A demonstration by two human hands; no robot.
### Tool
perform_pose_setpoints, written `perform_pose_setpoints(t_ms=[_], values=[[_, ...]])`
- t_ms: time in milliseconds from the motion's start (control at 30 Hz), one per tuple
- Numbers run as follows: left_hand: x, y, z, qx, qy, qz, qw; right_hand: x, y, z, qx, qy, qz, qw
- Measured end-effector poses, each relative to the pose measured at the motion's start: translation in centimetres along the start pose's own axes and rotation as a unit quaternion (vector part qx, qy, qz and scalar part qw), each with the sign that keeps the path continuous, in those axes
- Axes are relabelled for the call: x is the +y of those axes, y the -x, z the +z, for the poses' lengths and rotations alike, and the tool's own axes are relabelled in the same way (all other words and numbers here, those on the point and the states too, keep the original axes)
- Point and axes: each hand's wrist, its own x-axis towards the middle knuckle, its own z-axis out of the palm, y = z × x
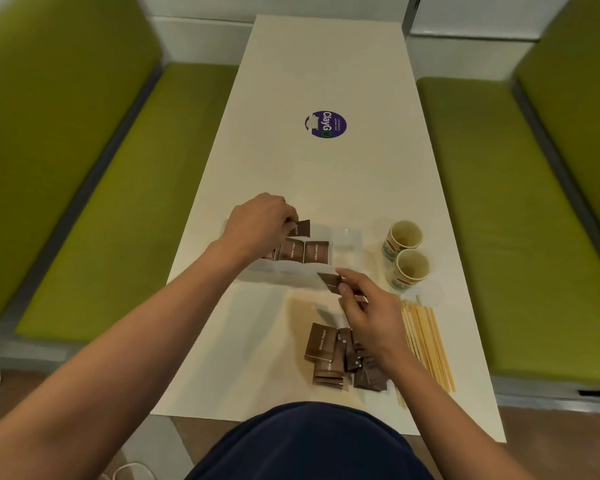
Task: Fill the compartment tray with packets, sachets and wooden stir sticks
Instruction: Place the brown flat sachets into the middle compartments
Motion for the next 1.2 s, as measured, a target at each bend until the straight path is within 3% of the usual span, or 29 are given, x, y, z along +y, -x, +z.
perform_pose_setpoints(t_ms=[200, 400, 567, 733, 900, 1033, 1100, 1200], values=[[-0.4, -1.8, 0.9, -0.06, -0.035, -0.022, 0.997, -1.5, -0.9, -0.9, 0.108, -0.169, 0.148, 0.969], [-0.2, -2.4, 2.1, -0.098, -0.068, -0.01, 0.993, -1.9, -2.9, -1.5, 0.118, -0.207, 0.153, 0.959], [0.0, -2.4, 4.0, -0.073, -0.13, 0.026, 0.989, -2.8, -6.3, -2.0, 0.1, -0.13, 0.093, 0.982], [0.4, -0.7, 2.4, 0.006, -0.035, -0.016, 0.999, -3.3, -10.7, -1.6, 0.013, 0.059, 0.026, 0.998], [0.2, 2.6, 1.6, 0.055, 0.031, -0.045, 0.997, -3.5, -13.9, 0.1, -0.111, 0.169, 0.033, 0.979], [0.1, 4.5, 2.6, 0.052, 0.06, -0.042, 0.996, -2.9, -14.8, 1.2, -0.182, 0.229, 0.03, 0.956], [0.3, 5.2, 3.1, 0.051, 0.064, -0.051, 0.995, -2.7, -14.6, 1.8, -0.199, 0.265, 0.017, 0.943], [0.8, 5.9, 3.4, 0.058, 0.068, -0.061, 0.994, -2.3, -14.0, 2.1, -0.16, 0.313, -0.018, 0.936]])
